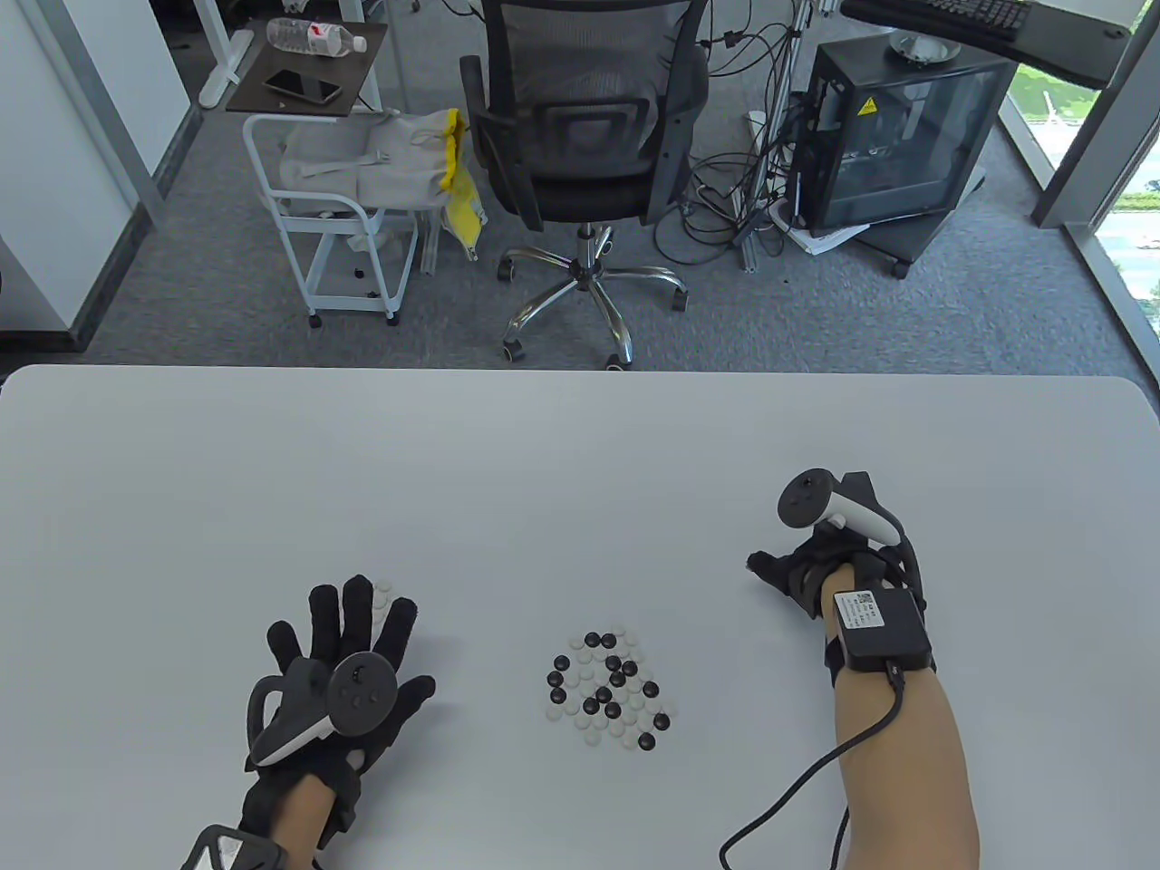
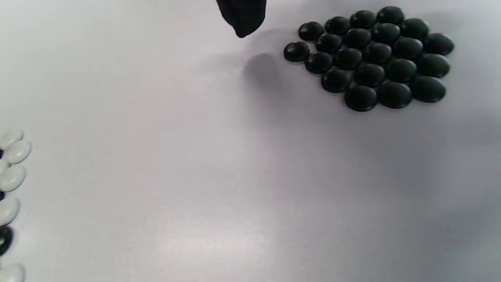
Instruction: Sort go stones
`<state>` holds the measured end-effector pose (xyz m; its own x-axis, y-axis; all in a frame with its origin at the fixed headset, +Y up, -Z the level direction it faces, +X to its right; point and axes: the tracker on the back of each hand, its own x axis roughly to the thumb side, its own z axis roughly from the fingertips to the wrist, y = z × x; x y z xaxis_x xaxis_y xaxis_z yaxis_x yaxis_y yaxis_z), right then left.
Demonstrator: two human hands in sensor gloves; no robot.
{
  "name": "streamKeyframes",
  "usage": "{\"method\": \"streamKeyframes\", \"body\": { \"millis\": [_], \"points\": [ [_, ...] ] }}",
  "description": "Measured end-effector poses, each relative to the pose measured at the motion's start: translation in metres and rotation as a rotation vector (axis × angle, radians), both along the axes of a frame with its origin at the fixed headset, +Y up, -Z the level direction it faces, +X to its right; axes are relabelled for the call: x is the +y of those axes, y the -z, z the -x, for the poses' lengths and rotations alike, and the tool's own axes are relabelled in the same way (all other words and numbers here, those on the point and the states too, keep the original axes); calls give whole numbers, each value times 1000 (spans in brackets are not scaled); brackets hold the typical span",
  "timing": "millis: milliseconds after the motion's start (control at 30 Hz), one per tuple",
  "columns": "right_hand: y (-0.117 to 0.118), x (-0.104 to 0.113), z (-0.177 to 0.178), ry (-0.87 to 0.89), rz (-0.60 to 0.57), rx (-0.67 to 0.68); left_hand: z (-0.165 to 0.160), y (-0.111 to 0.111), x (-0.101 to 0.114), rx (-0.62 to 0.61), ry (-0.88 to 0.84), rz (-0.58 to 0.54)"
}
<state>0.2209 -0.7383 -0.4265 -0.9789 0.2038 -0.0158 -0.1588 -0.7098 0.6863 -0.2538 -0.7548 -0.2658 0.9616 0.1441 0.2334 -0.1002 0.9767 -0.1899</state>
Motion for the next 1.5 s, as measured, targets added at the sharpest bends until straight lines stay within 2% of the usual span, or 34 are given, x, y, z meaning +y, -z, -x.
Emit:
{"method": "streamKeyframes", "body": {
  "millis": [200, 467, 567, 767, 967, 1133, 1333, 1500],
  "points": [
    [-17, 9, 66, 87, 1, 268, 1, 0, 0, 3, -1, 6],
    [-56, -3, 154, 192, 18, 578, 2, 0, 0, 2, -7, 8],
    [-64, -10, 176, 206, 39, 640, 3, 0, 0, 2, -7, 9],
    [-66, -28, 202, 163, 88, 672, 6, 0, 2, 6, -14, 2],
    [-48, -33, 205, 182, 33, 571, 8, 0, 2, 10, -17, 3],
    [-22, -30, 185, 145, 3, 445, 8, -1, 2, 8, -18, 2],
    [-3, -21, 126, 65, 13, 278, 9, -1, 2, 7, -20, 0],
    [-4, -19, 75, 13, 52, 199, 9, -1, 2, 5, -16, 6]
  ]
}}
